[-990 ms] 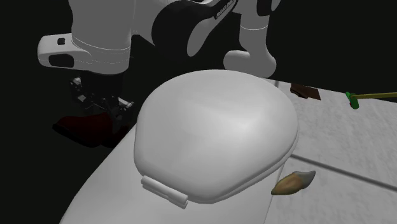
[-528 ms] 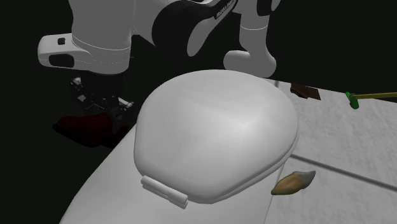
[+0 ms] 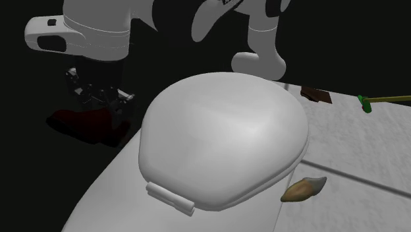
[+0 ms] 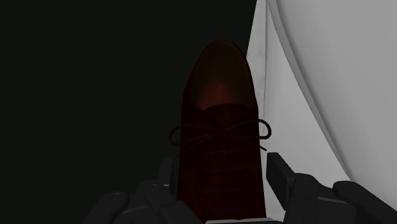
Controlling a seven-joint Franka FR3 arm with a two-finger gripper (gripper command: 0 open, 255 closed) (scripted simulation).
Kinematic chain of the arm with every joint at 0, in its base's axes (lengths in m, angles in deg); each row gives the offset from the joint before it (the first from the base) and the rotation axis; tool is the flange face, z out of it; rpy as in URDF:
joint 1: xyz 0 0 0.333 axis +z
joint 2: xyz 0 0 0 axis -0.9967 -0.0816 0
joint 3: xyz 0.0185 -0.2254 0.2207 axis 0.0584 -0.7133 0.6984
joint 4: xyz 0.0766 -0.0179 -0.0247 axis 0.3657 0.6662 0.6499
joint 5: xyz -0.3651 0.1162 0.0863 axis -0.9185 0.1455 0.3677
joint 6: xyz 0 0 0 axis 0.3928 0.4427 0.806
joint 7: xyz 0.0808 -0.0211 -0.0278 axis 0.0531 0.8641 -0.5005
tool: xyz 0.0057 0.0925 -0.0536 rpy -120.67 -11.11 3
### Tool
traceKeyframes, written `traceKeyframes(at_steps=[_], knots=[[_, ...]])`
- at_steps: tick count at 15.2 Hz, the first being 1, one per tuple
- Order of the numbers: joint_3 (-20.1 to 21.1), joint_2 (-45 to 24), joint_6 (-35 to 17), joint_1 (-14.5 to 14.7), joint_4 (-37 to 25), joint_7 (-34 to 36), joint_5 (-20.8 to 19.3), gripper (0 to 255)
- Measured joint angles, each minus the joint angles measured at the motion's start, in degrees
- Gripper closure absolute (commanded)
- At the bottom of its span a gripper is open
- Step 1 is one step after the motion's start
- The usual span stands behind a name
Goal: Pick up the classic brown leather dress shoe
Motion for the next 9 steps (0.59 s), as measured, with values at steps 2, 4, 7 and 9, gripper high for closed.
traceKeyframes(at_steps=[2, 4, 7, 9], knots=[[0.02, -0.01, 1.44, 0.05, -1.51, -0.28, 0.09, 255], [0.03, -0.08, 2.78, -0.01, -3.16, -0.78, 0.27, 255], [0.03, -0.52, 5.14, -0.09, -6.12, -1.46, 0.56, 255], [0.02, -0.80, 6.48, -0.12, -7.82, -1.81, 0.69, 255]])
